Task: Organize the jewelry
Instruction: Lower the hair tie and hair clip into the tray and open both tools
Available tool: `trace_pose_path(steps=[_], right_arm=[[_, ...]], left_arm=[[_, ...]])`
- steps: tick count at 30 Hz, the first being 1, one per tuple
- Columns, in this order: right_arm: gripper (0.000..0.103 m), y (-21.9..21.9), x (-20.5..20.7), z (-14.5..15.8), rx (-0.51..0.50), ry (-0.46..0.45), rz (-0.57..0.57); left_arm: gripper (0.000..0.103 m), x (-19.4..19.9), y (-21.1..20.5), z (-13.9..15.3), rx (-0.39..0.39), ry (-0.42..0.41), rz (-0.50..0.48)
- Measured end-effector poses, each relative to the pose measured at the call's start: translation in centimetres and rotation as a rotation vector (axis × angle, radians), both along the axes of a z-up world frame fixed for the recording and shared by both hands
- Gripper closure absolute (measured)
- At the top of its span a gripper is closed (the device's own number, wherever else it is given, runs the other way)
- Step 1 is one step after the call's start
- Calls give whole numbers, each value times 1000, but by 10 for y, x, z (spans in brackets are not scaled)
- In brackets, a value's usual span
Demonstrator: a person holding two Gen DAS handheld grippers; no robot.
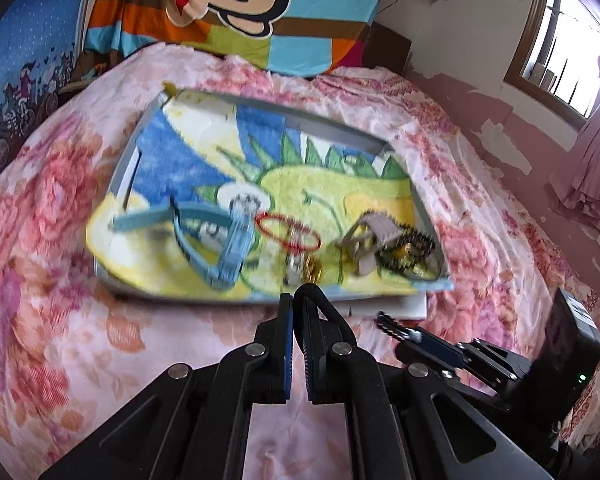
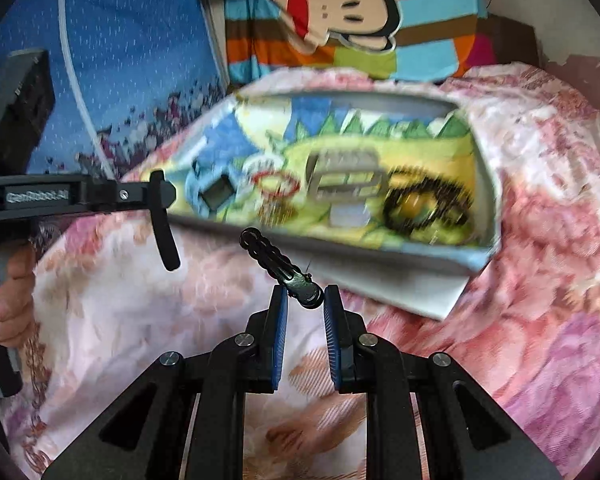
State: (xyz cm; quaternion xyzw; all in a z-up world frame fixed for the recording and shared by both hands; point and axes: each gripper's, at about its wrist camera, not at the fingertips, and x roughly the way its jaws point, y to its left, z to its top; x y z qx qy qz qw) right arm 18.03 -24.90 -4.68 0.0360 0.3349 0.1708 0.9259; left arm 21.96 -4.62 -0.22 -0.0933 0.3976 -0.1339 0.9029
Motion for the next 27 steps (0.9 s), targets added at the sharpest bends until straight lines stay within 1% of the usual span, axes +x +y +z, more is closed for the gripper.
trace_pose_path(steps=[2, 4, 9, 16, 21, 23, 26, 27], right_arm=[[87, -6, 1, 9, 1, -34, -30], [87, -14, 6, 15, 2, -48, -66], [87, -30, 25, 14, -38, -17, -144], [86, -31, 39, 7, -59, 9, -171], [86, -32, 40, 5, -54, 17, -177], [85, -32, 40, 5, -52, 19, -178], [75, -33, 40, 4, -52, 19, -179], [74, -33, 41, 4, -47, 19, -179]], left_arm=[[98, 5, -2, 5, -1, -18, 5], [98, 13, -5, 10, 0, -32, 14], [98, 36, -17, 9, 14, -53, 41], [98, 61, -29, -9, 38, -22, 66], [98, 63, -32, -20, 61, 2, 66], [98, 63, -33, -22, 67, 8, 67], [98, 62, -33, -24, 71, 13, 70], [98, 62, -32, -24, 74, 17, 72]])
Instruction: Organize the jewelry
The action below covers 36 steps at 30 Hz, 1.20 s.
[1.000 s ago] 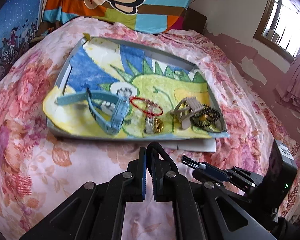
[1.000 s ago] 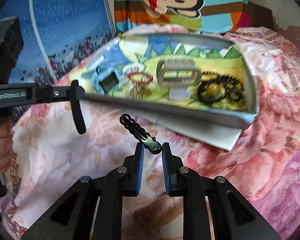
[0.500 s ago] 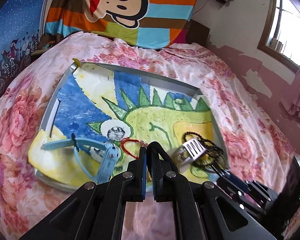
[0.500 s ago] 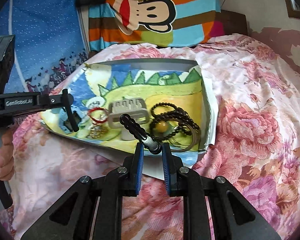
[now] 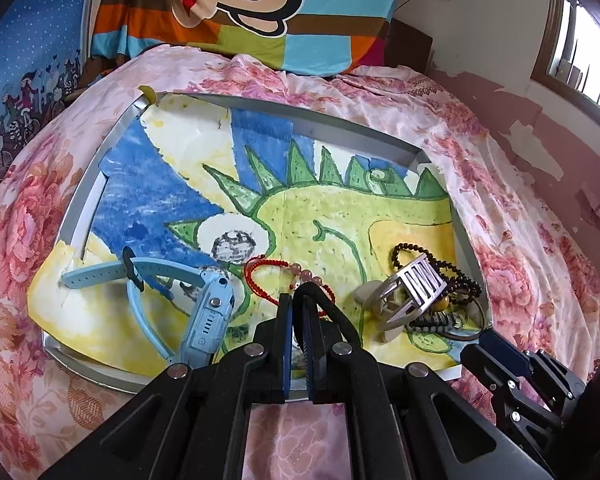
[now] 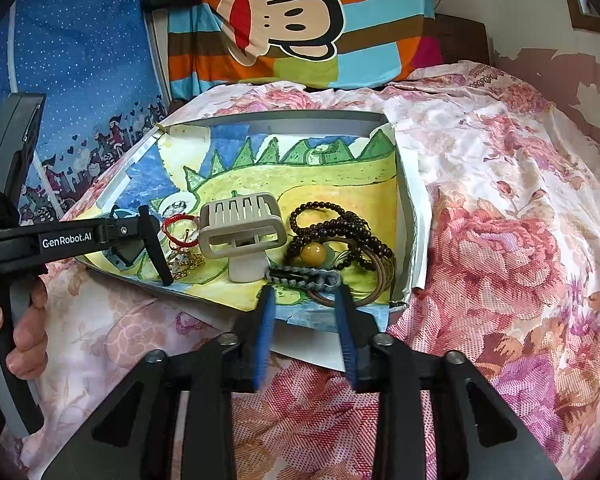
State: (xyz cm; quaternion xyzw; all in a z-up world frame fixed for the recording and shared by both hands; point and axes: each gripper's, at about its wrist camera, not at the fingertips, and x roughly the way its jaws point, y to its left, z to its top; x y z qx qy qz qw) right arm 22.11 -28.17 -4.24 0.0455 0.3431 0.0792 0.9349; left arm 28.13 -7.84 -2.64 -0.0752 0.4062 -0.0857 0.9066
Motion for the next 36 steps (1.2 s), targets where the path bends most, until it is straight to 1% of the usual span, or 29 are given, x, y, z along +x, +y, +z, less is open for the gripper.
trace_pose_path(steps=[2, 3, 4, 6, 7, 8, 9, 10, 11, 13, 15, 16, 17, 19, 21, 23, 24, 25, 26, 28, 30, 32, 33, 36], right_arm=[[73, 0, 0, 1, 2, -3, -3], [71, -1, -1, 2, 3, -7, -6], [67, -1, -2, 2, 4, -10, -10], [62, -4, -5, 5, 14, -25, -22], [60, -5, -6, 6, 15, -30, -27], [59, -6, -7, 8, 13, -36, -31], [58, -7, -9, 10, 10, -46, -35], [56, -8, -10, 13, 8, -54, -40], [54, -9, -12, 15, 7, -61, -45], [47, -11, -15, 21, 7, -82, -57], [42, -14, -19, 27, 9, -100, -68], [39, -16, -21, 30, 10, -109, -73], [38, -17, -23, 33, 11, -117, -79], [33, -20, -28, 39, 13, -134, -90], [30, -22, -33, 46, 21, -155, -93], [28, -22, -38, 51, 28, -177, -94], [25, -23, -43, 55, 33, -192, -94], [21, -23, -48, 59, 37, -208, -94], [18, -23, -53, 63, 40, -222, -94], [13, -20, -64, 71, 43, -253, -95], [10, -17, -76, 79, 43, -281, -89], [6, -14, -92, 91, 37, -318, -80], [2, -12, -100, 96, 36, -336, -77], [1, -7, -124, 110, 33, -384, -64]], left_arm=[[98, 0, 1, 0, -2, 4, 0], [98, -1, 1, 1, -2, 3, 0], [96, -2, 1, 1, -2, 2, 0], [90, -3, 1, 3, 0, 1, -2], [82, -5, 1, 4, -2, -2, -2], [76, -6, 2, 6, -6, -7, -2], [74, -9, 2, 8, -12, -18, 0], [68, -11, 3, 11, -16, -28, 2], [57, -12, 3, 13, -16, -34, 6], [44, -18, 6, 19, -28, -65, 28], [38, -24, 9, 26, -35, -96, 39], [32, -26, 9, 29, -31, -104, 45], [28, -27, 10, 31, -26, -109, 50], [27, -30, 12, 36, -22, -118, 55], [24, -35, 14, 41, -27, -126, 58], [16, -45, 17, 48, -34, -157, 69], [14, -51, 18, 52, -34, -179, 73], [9, -60, 19, 57, -31, -211, 78], [5, -66, 21, 60, -27, -229, 80], [2, -83, 24, 69, -24, -283, 82], [0, -99, 27, 77, -22, -318, 82], [0, -113, 30, 84, -12, -340, 81], [0, -120, 31, 87, -3, -350, 81], [0, -143, 36, 97, 16, -386, 88]])
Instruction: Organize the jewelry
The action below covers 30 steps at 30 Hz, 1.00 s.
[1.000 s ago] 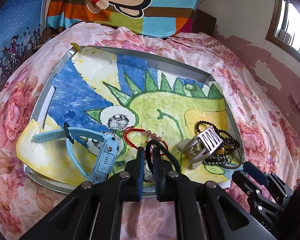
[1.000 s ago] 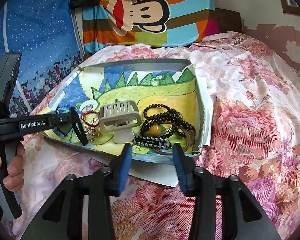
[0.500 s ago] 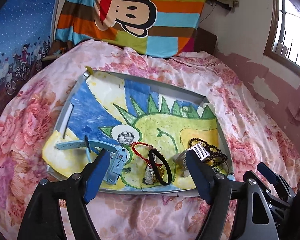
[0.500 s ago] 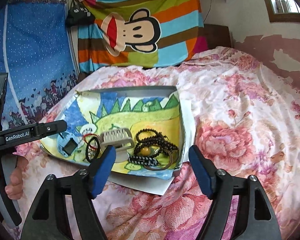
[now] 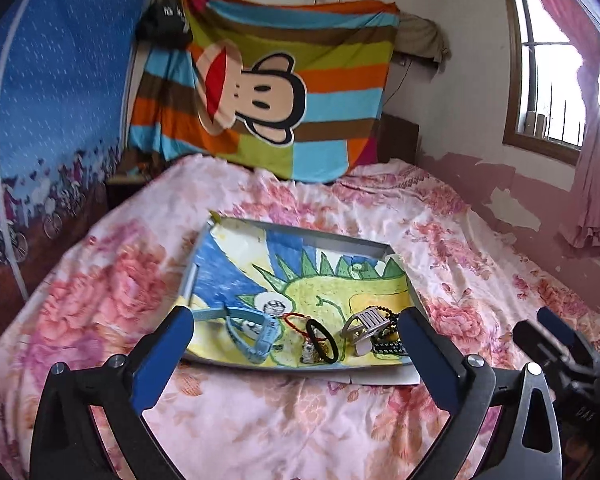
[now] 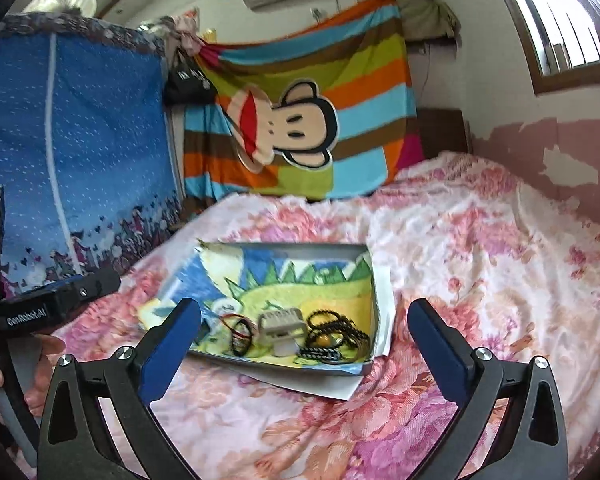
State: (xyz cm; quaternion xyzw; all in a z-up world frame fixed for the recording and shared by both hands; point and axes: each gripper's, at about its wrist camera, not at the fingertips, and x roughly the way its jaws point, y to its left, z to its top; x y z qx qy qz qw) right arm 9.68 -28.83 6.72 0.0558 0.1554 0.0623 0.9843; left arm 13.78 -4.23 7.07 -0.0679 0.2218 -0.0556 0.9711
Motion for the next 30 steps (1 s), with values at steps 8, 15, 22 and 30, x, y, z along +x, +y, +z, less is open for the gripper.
trace_pose_path(steps=[8, 15, 22, 30], right_arm=[[1, 12, -61, 24, -25, -54, 19], [1, 19, -107, 31, -22, -72, 7], [1, 28, -148, 34, -39, -105, -11], [1, 38, -177, 28, -57, -84, -9]], left_arm=[[0, -63, 15, 19, 11, -58, 19], [0, -114, 30, 26, 21, -82, 33], [0, -154, 44, 30, 31, -102, 57], [0, -188, 55, 23, 37, -99, 67]])
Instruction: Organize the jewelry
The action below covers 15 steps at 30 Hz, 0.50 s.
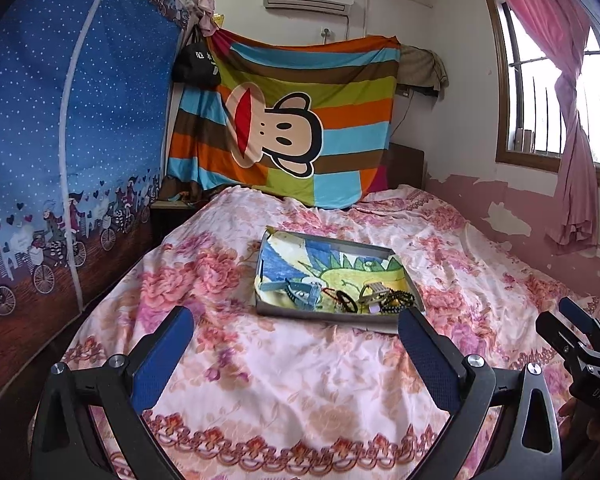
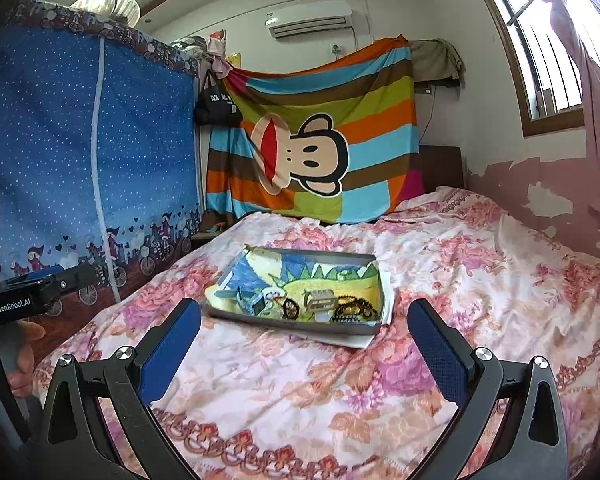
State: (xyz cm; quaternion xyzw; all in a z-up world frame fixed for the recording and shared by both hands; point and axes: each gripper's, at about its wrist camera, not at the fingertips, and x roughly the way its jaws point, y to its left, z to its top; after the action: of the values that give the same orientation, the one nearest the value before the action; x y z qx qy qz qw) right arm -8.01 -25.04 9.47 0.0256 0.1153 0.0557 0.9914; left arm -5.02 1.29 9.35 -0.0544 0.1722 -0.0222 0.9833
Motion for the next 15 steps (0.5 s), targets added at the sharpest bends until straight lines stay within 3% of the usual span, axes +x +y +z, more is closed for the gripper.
trace_pose_path(steps=[15], right_arm=[[1, 5, -9, -19, -10, 63, -3]], left_arm=[[0, -21, 6, -21, 39, 31, 4]])
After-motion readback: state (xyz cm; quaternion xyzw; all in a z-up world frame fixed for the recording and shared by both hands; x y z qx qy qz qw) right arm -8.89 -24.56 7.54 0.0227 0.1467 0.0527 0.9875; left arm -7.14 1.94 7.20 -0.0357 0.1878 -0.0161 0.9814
